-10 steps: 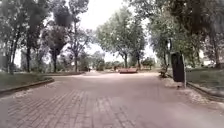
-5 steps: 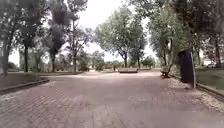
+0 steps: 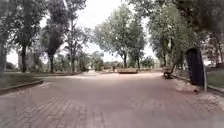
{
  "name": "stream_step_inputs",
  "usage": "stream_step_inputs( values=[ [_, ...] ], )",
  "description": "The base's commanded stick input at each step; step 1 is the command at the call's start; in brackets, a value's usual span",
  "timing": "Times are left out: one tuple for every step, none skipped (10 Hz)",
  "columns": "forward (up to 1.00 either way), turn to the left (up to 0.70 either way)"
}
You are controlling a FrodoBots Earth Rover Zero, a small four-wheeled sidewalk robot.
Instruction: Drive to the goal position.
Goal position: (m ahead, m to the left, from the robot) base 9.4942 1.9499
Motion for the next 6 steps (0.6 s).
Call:
stream_step_inputs(
  values=[
    [0.85, 0.0],
    [0.85, 0.0],
    [0.85, 0.0],
    [0.85, 0.0],
    [0.85, 0.28],
    [0.85, 0.34]
  ],
)
